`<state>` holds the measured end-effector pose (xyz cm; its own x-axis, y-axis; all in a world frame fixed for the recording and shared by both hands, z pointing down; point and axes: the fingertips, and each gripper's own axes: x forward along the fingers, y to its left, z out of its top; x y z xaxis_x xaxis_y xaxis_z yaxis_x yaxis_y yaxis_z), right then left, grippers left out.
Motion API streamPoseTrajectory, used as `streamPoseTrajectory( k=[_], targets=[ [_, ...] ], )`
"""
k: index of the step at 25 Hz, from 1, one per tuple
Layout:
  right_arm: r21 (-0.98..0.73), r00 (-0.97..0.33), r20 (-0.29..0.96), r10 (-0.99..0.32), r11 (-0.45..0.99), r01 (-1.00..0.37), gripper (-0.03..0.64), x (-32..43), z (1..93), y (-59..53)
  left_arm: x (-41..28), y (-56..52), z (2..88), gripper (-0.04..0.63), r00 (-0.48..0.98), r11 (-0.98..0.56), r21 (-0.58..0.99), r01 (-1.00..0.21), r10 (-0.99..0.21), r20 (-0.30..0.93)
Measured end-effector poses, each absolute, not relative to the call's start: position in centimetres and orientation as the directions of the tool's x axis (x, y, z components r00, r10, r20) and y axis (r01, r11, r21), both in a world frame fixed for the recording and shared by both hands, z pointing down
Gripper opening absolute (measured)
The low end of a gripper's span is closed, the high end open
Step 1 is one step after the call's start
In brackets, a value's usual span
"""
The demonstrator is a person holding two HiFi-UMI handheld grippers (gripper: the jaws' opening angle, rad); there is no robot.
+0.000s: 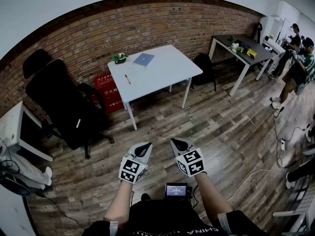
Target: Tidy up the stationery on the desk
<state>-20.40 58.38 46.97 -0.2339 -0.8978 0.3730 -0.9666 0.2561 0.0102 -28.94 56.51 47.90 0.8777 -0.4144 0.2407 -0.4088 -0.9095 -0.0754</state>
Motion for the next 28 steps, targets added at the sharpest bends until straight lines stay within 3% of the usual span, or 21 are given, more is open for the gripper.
streamPoseTrajectory(
  k=[28],
  targets=[
    [-0.010,-0.258,0.363,-0.896,0.273,-0.962,0.009,-20.6,47.2,58.0,-28.2,56.1,48.1,0.009,0.878,-0.910,-0.062,-0.410,-0.412,0.244]
  ],
)
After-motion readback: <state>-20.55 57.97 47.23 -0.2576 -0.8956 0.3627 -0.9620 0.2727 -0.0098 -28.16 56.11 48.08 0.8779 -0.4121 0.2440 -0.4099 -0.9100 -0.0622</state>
